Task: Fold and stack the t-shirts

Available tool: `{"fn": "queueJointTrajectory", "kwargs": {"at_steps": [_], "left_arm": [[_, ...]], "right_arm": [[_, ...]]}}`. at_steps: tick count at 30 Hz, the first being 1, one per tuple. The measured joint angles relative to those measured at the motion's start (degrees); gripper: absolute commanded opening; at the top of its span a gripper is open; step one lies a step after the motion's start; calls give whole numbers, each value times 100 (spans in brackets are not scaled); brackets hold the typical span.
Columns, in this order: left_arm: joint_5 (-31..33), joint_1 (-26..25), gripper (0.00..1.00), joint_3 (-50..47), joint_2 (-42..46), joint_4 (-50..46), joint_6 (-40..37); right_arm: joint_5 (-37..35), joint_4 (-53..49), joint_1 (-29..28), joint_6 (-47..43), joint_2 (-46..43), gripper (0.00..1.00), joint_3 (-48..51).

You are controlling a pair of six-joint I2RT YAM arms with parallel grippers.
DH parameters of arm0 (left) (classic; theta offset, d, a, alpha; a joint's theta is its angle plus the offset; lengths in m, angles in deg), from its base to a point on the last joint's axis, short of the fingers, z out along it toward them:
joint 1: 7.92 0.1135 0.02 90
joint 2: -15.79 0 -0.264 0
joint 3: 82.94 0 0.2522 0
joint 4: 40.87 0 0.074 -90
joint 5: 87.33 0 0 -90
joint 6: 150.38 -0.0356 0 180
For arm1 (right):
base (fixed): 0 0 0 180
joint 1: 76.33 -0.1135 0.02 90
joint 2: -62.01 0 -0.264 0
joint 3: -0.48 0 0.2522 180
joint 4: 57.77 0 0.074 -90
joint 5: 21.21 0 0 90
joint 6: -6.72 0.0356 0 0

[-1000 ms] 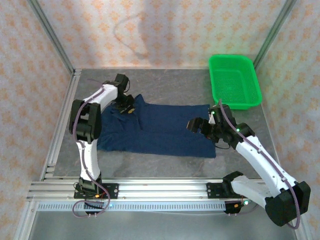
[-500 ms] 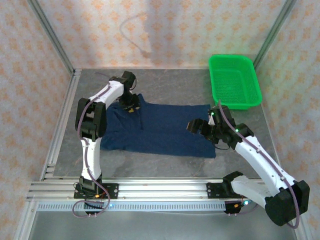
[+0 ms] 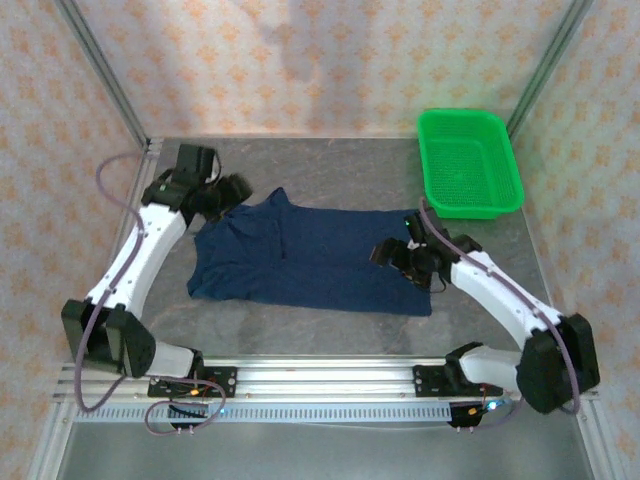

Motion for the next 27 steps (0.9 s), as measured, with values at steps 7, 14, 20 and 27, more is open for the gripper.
{"fn": "queueJointTrajectory", "kwargs": {"at_steps": [7, 14, 20, 27], "left_arm": [[177, 518, 16, -2245, -529, 129, 240], [531, 761, 10, -2723, -525, 317, 396], [588, 1069, 10, -3200, -85, 407, 557], [588, 1075, 14, -3617, 555, 205, 675]], "right_arm": [[-356, 308, -7, 286, 1137, 32, -2], [-861, 367, -55, 584, 1213, 29, 387], [-1364, 219, -328, 791, 1217, 28, 555], [-1665, -74, -649, 1056, 1071, 33, 656]]}}
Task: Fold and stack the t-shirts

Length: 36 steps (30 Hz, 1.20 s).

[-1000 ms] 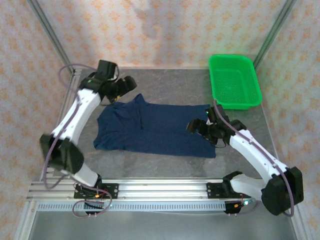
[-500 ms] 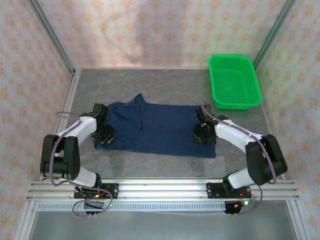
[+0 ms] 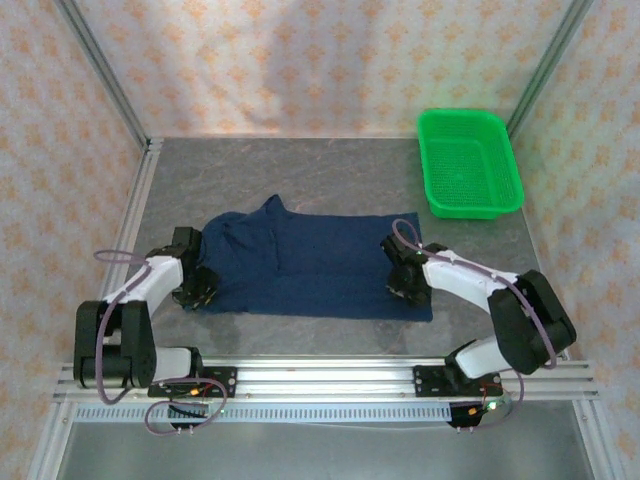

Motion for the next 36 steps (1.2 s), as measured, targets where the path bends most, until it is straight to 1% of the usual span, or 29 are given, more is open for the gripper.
{"fn": "queueJointTrajectory", "kwargs": {"at_steps": [3, 6, 7, 8, 9, 10, 12, 15, 17, 20, 23, 26, 31, 36], "left_arm": [[24, 4, 32, -57, 529, -498, 63], [15, 4, 58, 352, 942, -861, 125], [9, 4, 67, 704, 933, -931, 111], [-26, -2, 74, 1137, 822, -935, 44], [-107, -4, 77, 1613, 619, -935, -63], [-203, -20, 78, 2177, 337, -922, -195], [-466, -133, 79, 3506, -564, -896, -629], [-949, -459, 78, 5418, -2109, -776, -1464], [-1259, -717, 73, 6478, -3099, -892, -1993], [-1432, -1047, 62, 7672, -4358, -1314, -2562], [-1447, -1298, 54, 8050, -5176, -1644, -2824], [-1325, -1451, 52, 8006, -5604, -1858, -2868], [-986, -1513, 50, 7831, -5698, -1836, -2802], [-682, -1515, 50, 7799, -5698, -1681, -2732]], "right_arm": [[-90, -363, -22, 98, -297, 48, 101], [-238, -708, -20, 52, -811, 74, 4], [-269, -750, -20, -52, -979, 84, -120], [-273, -734, -20, -219, -1115, 92, -297], [-240, -695, -20, -389, -1180, 95, -490], [-136, -551, -20, -664, -1207, 96, -745], [223, -295, 7, -1211, -1036, 96, -1318], [710, -44, 33, -1915, -273, 95, -2391], [970, 219, 35, -2256, 234, 95, -2859], [1244, 358, 39, -2518, 627, 93, -2999], [1469, 358, 72, -2586, 796, 93, -2973], [1602, 509, 94, -2562, 730, 93, -2719], [1733, 595, 94, -2452, 433, 93, -2124], [1768, 664, 94, -2317, 142, 92, -1797]]}}
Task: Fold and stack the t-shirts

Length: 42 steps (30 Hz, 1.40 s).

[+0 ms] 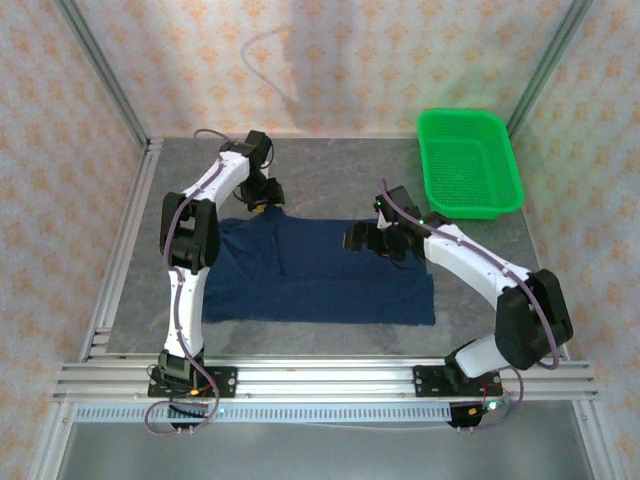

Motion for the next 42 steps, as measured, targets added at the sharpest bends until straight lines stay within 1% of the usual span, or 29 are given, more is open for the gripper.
{"fn": "queueJointTrajectory", "kwargs": {"at_steps": [5, 10, 12, 14, 16, 18, 19, 24, 26, 29, 32, 35, 38, 40, 41, 42], "left_arm": [[225, -39, 50, 4, -28, 107, 76], [321, -199, 50, 61, -234, 245, 125], [323, -271, 43, 131, -352, 308, 155], [341, -341, 32, 199, -452, 343, 203], [380, -389, 19, 249, -503, 361, 264], [428, -413, 9, 271, -503, 358, 240], [472, -417, 6, 295, -503, 358, 227], [890, -452, 2, 289, -348, 361, 131], [1137, -520, 1, 175, -81, 361, 63], [1552, -723, 1, -155, 658, 363, 46], [1932, -1047, 2, -496, 1493, 367, 59], [2260, -1471, 2, -1062, 2286, 466, 221], [2472, -1987, 3, -2055, 3036, 595, 754], [2474, -2306, 4, -2938, 3464, 739, 1296], [2446, -2441, 6, -3377, 3630, 815, 1572], [2354, -2579, 11, -3851, 3777, 916, 1856]], "right_arm": [[28, 94, 0, 61, -142, 93, 177], [72, 203, 0, 81, -142, 93, 208], [90, 249, 0, 81, -142, 93, 208], [96, 269, 0, 81, -142, 93, 208], [114, 273, 0, 81, -142, 93, 208], [116, 273, 0, 81, -142, 93, 208], [118, 273, 0, 81, -144, 93, 210], [111, 310, 0, 81, -240, 93, 317], [109, 310, 0, 81, -258, 93, 326], [107, 313, 0, 79, -271, 93, 337], [66, 313, 0, 76, -284, 93, 354], [-63, 310, 0, 81, -304, 93, 391], [-341, 308, 15, 149, -424, 94, 505], [-551, 306, 66, 234, -625, 94, 664], [-616, 297, 98, 271, -715, 95, 728], [-693, 291, 142, 304, -833, 95, 802]]}}
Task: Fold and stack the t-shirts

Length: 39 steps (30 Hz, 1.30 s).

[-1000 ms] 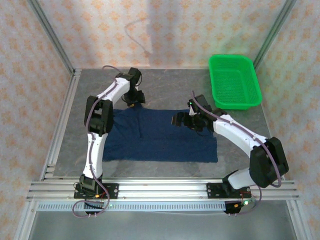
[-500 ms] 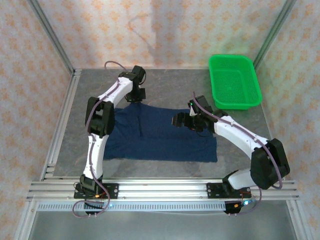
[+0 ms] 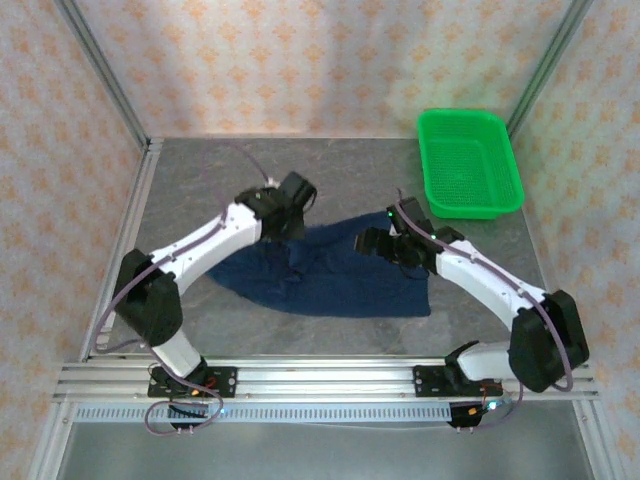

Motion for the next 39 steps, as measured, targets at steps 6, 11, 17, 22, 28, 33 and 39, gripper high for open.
{"fn": "queueJointTrajectory", "kwargs": {"at_steps": [6, 11, 17, 22, 28, 33, 39], "left_arm": [[-715, -678, 75, -1838, 256, 483, 1141], [-813, -341, 87, -1864, 1342, 535, 1429], [-778, 1257, 86, -1143, 1993, 608, 1285], [-1056, 2361, 62, -1716, 1443, 914, 1165], [-1388, 2658, 38, -2288, 581, 1281, 1141], [-1401, 2712, 34, -2809, 420, 1510, 1106], [-1346, 3093, 31, -3318, 916, 1718, 1222]], "right_arm": [[-210, -55, 138, 103, -385, 95, 269], [-216, -74, 138, 142, -490, 95, 343], [-181, -63, 138, 232, -516, 95, 463], [-33, -61, 138, 278, -509, 94, 507], [120, -59, 138, 297, -505, 94, 505], [173, -37, 138, 315, -505, 94, 507], [116, 20, 138, 402, -216, 94, 483]]}}
